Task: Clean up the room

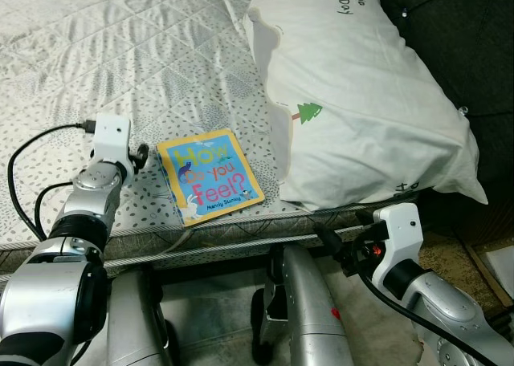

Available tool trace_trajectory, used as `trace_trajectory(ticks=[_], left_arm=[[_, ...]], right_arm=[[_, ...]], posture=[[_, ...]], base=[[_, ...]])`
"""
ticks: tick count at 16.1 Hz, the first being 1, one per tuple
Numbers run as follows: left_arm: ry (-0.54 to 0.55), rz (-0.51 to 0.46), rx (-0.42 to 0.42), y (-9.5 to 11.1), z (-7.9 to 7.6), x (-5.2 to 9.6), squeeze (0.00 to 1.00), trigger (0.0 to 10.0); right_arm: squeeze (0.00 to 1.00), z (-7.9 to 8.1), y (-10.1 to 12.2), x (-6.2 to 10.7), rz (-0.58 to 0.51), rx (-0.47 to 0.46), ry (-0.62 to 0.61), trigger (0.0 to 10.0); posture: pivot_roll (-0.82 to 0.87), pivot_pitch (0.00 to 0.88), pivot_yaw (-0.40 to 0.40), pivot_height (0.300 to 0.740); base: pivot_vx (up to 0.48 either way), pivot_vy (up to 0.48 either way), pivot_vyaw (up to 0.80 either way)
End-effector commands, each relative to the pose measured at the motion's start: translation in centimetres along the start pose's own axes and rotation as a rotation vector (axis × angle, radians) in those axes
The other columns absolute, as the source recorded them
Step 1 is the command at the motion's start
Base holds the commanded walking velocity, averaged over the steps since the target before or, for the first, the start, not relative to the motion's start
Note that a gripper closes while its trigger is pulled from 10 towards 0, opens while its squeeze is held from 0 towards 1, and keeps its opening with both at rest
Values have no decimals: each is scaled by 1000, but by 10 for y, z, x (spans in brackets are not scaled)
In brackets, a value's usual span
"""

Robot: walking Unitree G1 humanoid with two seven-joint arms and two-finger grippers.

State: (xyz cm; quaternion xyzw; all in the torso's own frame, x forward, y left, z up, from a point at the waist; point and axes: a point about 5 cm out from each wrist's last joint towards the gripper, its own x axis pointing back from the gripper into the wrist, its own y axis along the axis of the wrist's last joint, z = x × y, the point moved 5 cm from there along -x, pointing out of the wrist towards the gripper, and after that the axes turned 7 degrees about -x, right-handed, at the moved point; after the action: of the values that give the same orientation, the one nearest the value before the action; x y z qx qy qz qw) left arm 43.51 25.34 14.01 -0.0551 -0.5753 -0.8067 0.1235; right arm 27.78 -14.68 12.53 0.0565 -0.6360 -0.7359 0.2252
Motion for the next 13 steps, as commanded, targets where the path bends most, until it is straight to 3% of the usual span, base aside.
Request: trace_trajectory(ticks=[1, 6, 13], left_arm=[[-21, 78, 9, -22, -6, 2, 0, 10000], [-35, 107, 23, -29, -14, 2, 0, 10000], [-100, 61, -16, -10, -36, -1, 0, 10000]], right_arm=[[0, -4, -6, 3, 19, 0, -14, 10000], [0, -5, -5, 5, 21, 8, -18, 10000], [0, -8, -3, 6, 14, 17, -31, 10000]], posture=[[-144, 258, -132, 527], [-173, 265, -134, 527], [-190, 259, -129, 527]], base=[[0, 0, 0], [0, 0, 0], [0, 0, 0]])
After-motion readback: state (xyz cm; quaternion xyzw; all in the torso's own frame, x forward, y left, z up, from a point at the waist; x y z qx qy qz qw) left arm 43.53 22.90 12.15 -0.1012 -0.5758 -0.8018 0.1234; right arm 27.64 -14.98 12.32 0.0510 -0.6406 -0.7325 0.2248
